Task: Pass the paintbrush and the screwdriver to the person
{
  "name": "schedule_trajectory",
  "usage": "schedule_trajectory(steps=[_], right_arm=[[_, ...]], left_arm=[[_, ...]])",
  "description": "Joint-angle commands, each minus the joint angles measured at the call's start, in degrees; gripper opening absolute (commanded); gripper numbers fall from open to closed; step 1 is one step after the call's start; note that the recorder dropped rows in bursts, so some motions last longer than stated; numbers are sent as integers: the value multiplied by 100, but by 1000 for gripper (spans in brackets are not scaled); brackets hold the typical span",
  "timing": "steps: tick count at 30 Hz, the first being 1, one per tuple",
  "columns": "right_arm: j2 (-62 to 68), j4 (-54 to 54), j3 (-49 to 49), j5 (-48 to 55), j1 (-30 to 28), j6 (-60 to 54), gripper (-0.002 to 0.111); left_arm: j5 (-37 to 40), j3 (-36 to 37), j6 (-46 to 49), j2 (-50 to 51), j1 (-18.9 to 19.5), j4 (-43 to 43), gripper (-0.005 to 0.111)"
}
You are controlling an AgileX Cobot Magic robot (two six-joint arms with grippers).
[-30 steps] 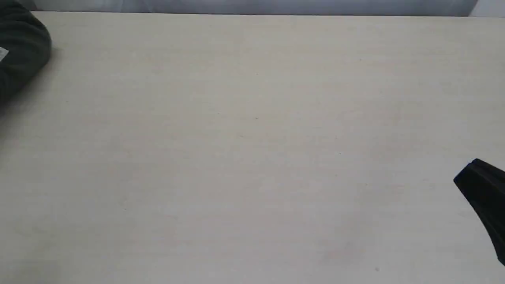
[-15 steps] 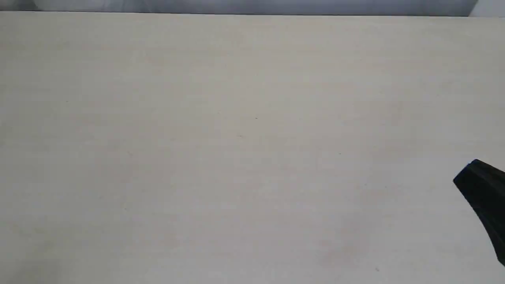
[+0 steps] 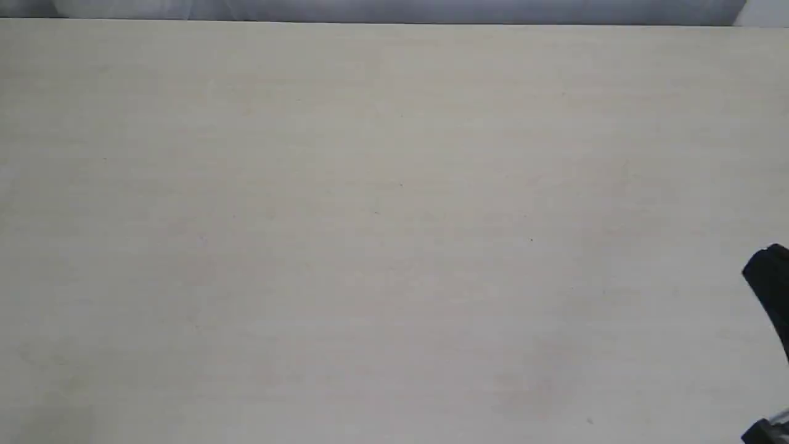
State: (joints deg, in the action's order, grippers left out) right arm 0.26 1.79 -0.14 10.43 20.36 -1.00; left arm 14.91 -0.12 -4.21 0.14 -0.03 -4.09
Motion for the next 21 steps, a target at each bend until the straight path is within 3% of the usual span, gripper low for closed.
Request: schedule_trajectory(steps=[1,10,21], right_arm=[[-26,15,14,54,-578,100,4],[-26,49,14,207,-1808,175,4],[-26,38,14,216,-2427,175,4]], left_arm=[[-61,12,-12,-14,-37,27,0],[-61,12,-12,-14,-37,27,0],[-62,12,-12,-14,-37,6,0]])
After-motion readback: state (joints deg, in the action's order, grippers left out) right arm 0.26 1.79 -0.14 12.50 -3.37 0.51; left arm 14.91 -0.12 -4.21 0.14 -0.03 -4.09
